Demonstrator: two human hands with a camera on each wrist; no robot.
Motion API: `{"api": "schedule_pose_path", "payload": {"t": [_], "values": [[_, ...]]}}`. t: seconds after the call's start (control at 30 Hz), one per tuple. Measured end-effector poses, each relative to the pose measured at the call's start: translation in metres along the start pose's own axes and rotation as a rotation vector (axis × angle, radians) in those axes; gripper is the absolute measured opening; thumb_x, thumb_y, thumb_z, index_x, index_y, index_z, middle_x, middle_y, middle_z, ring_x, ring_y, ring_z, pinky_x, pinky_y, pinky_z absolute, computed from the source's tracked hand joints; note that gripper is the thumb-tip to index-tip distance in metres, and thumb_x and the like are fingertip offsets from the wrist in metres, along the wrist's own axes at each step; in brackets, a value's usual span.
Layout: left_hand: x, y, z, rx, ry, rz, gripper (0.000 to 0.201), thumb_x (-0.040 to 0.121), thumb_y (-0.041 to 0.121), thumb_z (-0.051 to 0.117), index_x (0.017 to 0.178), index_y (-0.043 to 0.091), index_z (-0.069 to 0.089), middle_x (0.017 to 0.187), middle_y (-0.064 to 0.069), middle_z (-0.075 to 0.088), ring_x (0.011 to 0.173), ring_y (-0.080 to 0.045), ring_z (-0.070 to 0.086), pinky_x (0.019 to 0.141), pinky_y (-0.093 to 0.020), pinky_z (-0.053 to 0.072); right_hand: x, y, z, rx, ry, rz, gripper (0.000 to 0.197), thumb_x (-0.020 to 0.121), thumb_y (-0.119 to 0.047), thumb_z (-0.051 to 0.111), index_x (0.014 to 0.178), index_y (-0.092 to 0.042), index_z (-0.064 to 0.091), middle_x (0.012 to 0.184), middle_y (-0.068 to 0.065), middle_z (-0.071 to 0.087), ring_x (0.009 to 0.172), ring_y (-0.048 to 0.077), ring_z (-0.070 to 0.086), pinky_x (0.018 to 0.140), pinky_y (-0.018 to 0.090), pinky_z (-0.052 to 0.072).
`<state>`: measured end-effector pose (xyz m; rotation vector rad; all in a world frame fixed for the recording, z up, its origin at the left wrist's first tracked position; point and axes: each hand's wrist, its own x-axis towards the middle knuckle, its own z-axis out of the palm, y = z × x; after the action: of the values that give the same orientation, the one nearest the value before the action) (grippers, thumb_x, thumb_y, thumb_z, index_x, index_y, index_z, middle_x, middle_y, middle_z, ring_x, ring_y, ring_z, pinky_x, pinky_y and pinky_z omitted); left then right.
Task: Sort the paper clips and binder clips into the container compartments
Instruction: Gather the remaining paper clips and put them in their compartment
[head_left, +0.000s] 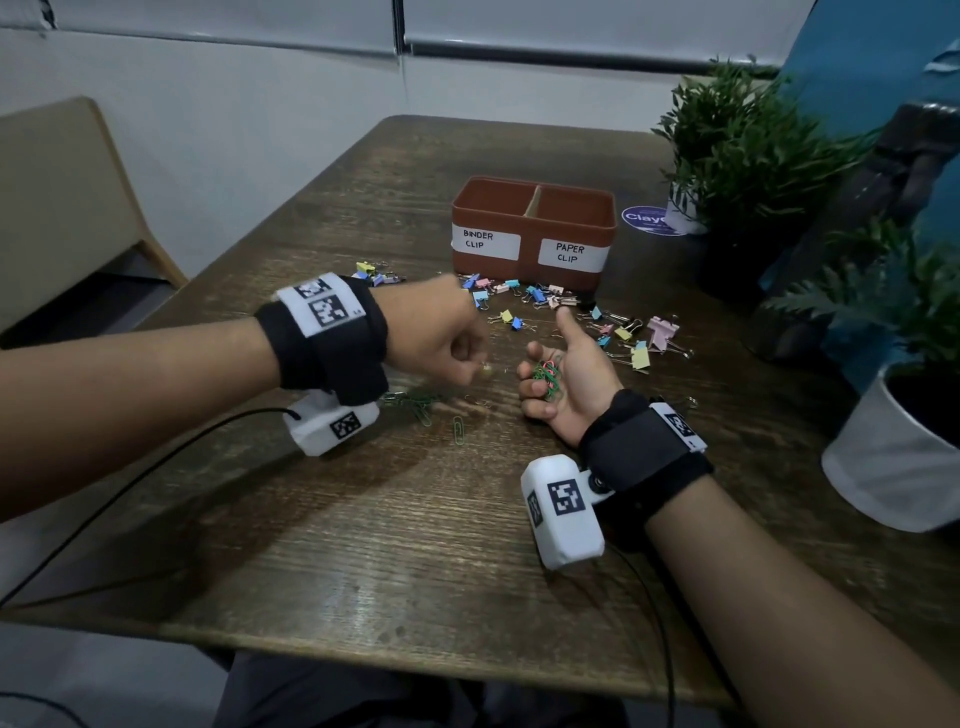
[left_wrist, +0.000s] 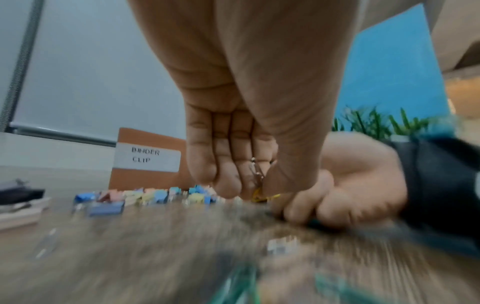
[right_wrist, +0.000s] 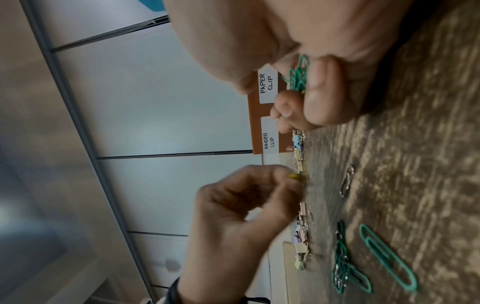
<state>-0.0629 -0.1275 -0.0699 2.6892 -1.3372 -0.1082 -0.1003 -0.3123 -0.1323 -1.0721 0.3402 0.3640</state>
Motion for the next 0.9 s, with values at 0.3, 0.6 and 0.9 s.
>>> {"api": "schedule_pose_path", "payload": {"t": [0.3,0.6,0.9], "values": [[0.039,0.025,-0.022,0.155,0.072,0.295,0.018,0.09,0.034,0.065,0.097,0.02,0.075,0.085,0.007,0.07,0.072,-0.009,0.062,0.064,-0.024,0.05,-0.006,-0.006,-0.001,0.019,-0.114,0.049,0.077,0.091,-0.078,0.017,0.075,-0.011,0.051,0.064,0.006,0.046,0.041,0.011,0.035,0.036,0.016,0.018],[0.037,0.014,-0.022,0.391,0.318,0.3,0.023,0.094,0.044,0.057,0.105,0.034,0.074,0.088,0.011,0.066,0.079,-0.012,0.047,0.069,-0.03,0.029,0.001,-0.007,-0.008,0.134,-0.089,0.062,0.064,0.1,-0.064,0.02,0.081,-0.011,0.051,0.063,0.005,0.048,0.037,0.009,0.033,0.032,0.014,0.018],[-0.044,-0.024,-0.011,0.056,-0.246,-0.2,0.041,0.074,0.062,0.071,0.108,0.039,0.072,0.086,0.02,0.072,0.074,0.006,0.063,0.072,-0.021,0.053,0.0,-0.005,-0.004,0.026,-0.062,0.065,0.053,0.1,-0.059,0.033,0.077,-0.015,0.051,0.062,0.002,0.048,0.037,0.009,0.033,0.032,0.015,0.02]]}}
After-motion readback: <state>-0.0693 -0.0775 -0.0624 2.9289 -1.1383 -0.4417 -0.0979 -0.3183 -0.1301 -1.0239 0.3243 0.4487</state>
